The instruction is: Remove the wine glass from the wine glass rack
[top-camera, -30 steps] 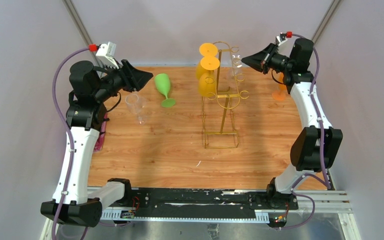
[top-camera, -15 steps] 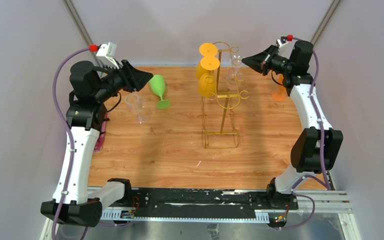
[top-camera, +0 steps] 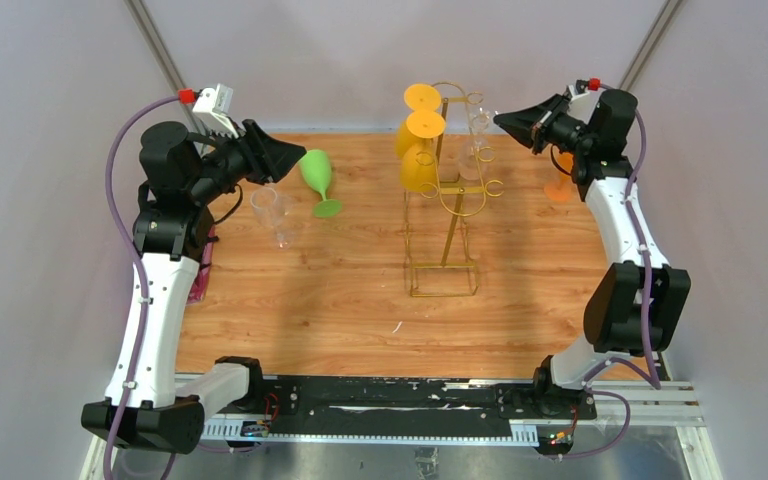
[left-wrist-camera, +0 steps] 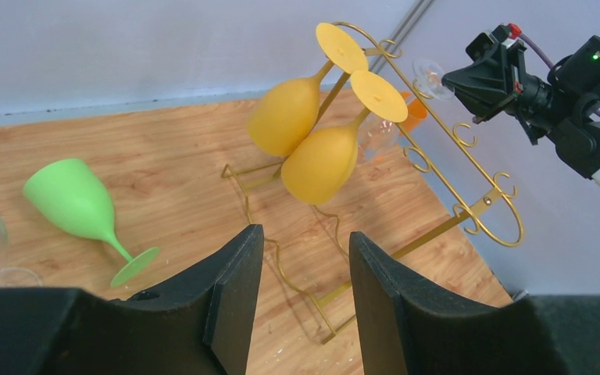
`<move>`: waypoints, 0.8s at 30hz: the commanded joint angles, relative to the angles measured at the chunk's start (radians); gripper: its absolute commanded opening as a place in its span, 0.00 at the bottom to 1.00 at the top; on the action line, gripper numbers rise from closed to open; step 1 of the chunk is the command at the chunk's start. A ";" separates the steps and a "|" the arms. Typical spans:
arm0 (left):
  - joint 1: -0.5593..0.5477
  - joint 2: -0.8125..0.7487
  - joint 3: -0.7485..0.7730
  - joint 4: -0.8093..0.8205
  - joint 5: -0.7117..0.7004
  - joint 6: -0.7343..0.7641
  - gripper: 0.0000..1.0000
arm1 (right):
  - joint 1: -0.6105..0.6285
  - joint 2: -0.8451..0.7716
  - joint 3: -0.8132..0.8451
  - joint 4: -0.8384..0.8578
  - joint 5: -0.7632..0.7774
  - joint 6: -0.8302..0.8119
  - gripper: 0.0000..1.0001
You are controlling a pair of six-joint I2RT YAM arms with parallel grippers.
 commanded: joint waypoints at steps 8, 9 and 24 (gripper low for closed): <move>-0.002 0.008 -0.015 0.025 0.021 -0.001 0.49 | -0.070 -0.021 0.008 0.070 0.020 0.040 0.00; -0.003 0.009 -0.017 0.026 0.020 -0.002 0.49 | -0.072 -0.022 0.005 0.070 0.019 0.039 0.00; -0.003 0.016 -0.026 0.043 0.026 -0.016 0.49 | -0.071 -0.059 -0.004 0.080 -0.001 0.044 0.00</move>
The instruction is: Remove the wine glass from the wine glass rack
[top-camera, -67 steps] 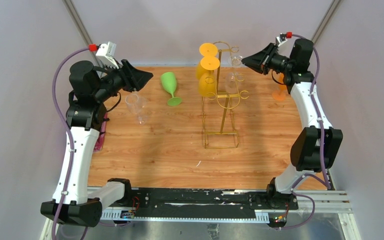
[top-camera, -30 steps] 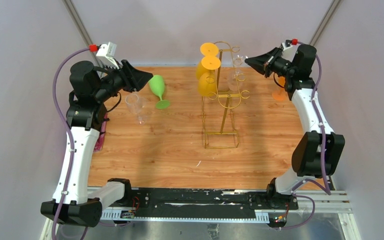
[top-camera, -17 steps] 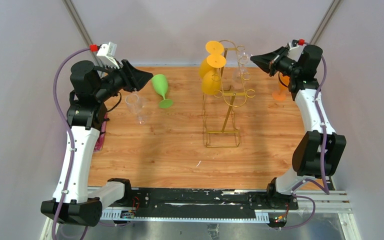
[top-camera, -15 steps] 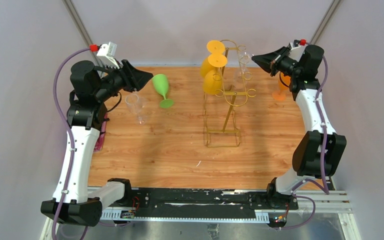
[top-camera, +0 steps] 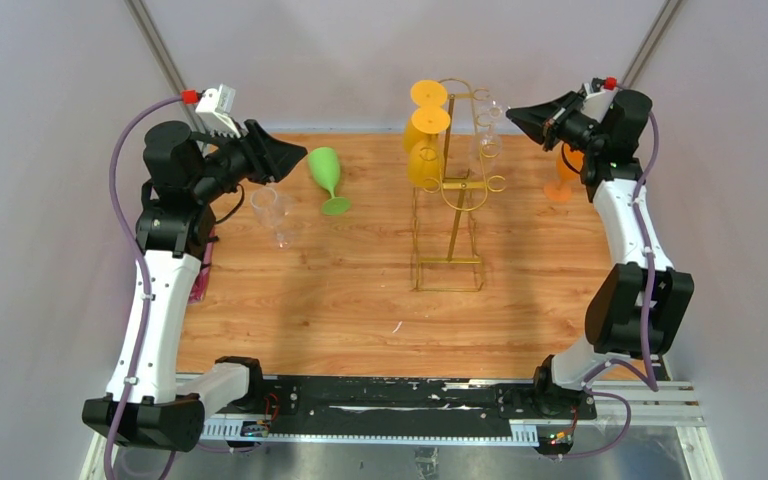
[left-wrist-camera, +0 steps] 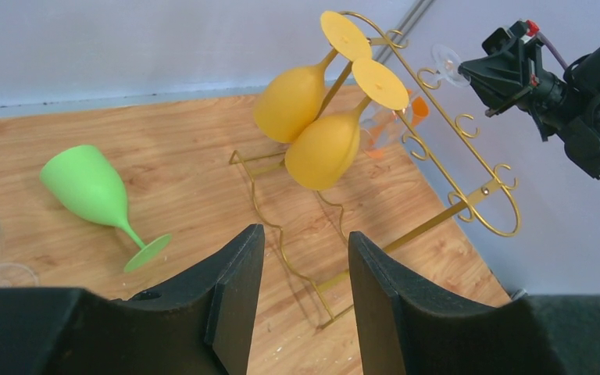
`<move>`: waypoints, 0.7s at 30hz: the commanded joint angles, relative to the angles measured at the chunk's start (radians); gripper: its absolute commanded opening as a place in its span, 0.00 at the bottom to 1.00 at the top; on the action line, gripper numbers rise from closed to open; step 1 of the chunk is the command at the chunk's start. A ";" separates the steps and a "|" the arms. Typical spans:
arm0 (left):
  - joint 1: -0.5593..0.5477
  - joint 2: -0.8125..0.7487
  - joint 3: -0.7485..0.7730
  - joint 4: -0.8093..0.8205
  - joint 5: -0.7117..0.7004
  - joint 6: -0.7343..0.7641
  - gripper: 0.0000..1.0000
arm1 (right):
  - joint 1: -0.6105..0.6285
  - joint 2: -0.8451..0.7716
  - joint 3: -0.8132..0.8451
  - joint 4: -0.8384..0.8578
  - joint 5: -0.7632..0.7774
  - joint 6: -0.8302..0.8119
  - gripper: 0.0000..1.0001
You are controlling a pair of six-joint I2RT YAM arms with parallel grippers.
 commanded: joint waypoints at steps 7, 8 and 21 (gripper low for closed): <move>-0.002 0.008 -0.012 0.025 0.027 -0.006 0.49 | -0.020 -0.039 0.054 0.029 0.003 0.006 0.00; -0.002 0.009 -0.011 0.023 0.025 -0.004 0.49 | -0.020 -0.041 0.060 0.024 0.005 0.005 0.00; -0.097 0.127 0.065 0.011 -0.086 0.026 0.46 | -0.161 -0.149 0.033 -0.048 0.027 -0.079 0.00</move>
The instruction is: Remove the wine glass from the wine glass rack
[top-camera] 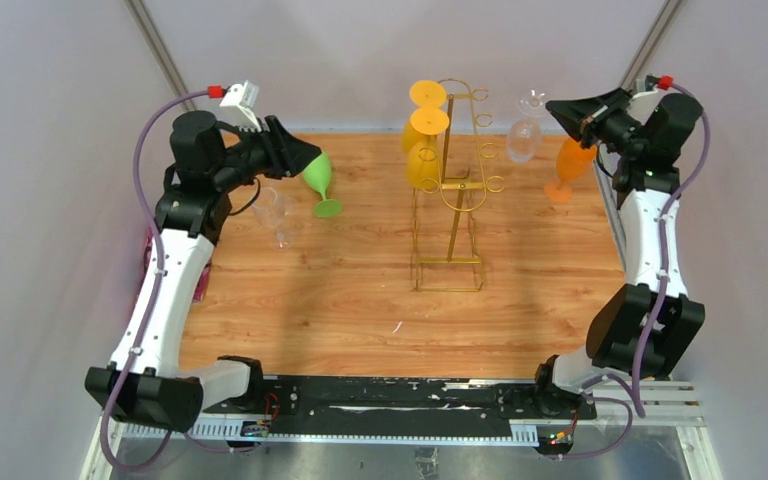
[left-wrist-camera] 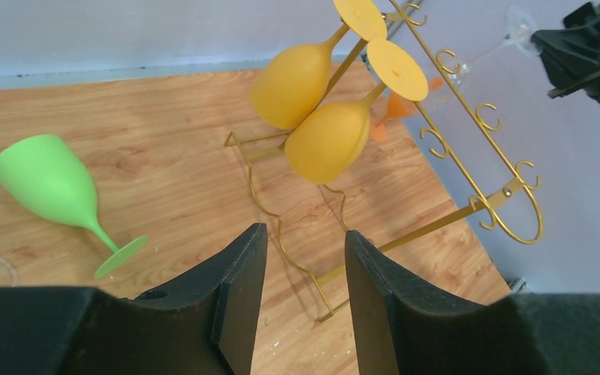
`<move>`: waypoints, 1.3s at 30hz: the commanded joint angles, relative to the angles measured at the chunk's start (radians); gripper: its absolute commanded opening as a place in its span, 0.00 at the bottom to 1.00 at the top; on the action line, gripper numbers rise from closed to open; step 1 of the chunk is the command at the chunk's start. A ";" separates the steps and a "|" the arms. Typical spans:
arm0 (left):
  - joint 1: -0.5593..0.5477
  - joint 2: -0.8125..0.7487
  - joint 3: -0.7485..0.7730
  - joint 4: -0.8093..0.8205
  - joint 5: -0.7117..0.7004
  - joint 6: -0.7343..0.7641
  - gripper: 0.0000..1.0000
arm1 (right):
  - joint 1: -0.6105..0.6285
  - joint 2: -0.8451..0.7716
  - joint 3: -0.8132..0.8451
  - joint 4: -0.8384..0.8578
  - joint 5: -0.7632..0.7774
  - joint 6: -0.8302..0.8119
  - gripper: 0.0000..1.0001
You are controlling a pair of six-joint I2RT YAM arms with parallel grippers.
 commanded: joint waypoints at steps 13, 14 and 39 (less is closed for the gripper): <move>-0.181 0.269 0.280 0.090 -0.033 -0.004 0.48 | -0.028 -0.253 0.246 0.127 -0.019 0.024 0.00; -0.180 0.277 0.286 0.115 -0.010 -0.015 0.49 | -0.023 -0.266 0.246 0.166 -0.024 0.054 0.00; -0.187 0.822 0.535 1.921 0.474 -1.349 0.61 | 0.396 -0.024 0.210 1.327 0.056 0.714 0.00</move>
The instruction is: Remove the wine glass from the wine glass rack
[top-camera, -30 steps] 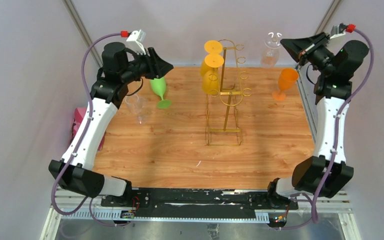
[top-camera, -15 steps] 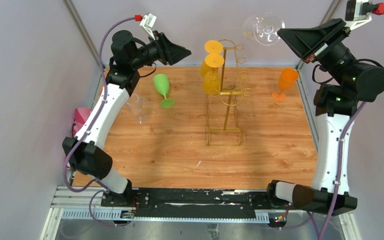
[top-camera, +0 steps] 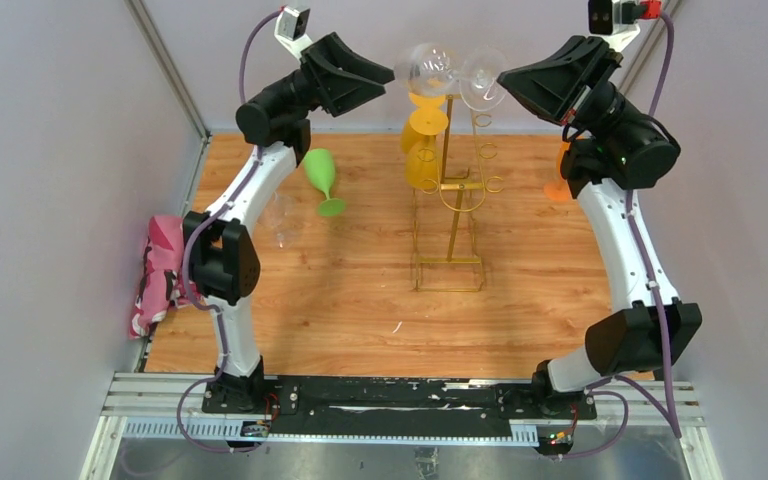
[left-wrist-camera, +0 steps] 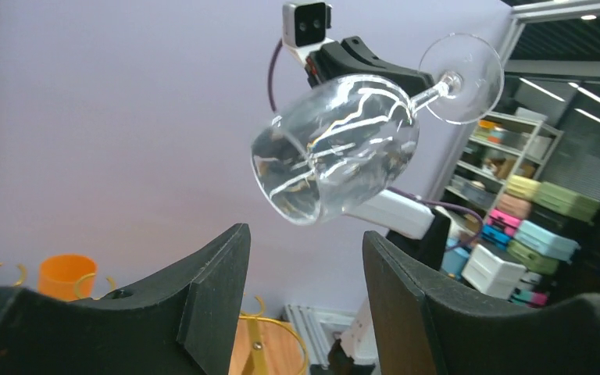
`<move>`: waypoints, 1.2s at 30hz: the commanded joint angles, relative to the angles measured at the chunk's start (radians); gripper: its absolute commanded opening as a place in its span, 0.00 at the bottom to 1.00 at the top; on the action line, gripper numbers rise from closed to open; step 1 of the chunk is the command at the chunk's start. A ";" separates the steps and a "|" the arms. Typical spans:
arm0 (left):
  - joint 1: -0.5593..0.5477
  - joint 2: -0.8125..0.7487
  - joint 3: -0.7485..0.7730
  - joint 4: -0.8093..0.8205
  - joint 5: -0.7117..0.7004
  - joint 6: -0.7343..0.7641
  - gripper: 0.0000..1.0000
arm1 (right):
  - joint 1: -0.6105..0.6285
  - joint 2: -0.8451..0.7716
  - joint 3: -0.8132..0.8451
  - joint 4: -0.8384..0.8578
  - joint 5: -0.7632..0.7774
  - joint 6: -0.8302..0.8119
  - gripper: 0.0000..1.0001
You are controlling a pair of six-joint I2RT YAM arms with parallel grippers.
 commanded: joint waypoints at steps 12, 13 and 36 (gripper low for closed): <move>-0.028 0.011 -0.025 0.286 0.033 -0.182 0.61 | 0.058 0.076 -0.023 0.325 0.096 0.091 0.00; -0.030 0.003 -0.031 0.286 0.032 -0.179 0.61 | 0.061 0.077 -0.028 0.325 0.095 0.089 0.00; -0.033 -0.015 -0.032 0.284 0.024 -0.173 0.60 | 0.094 0.021 -0.219 0.324 0.078 0.061 0.00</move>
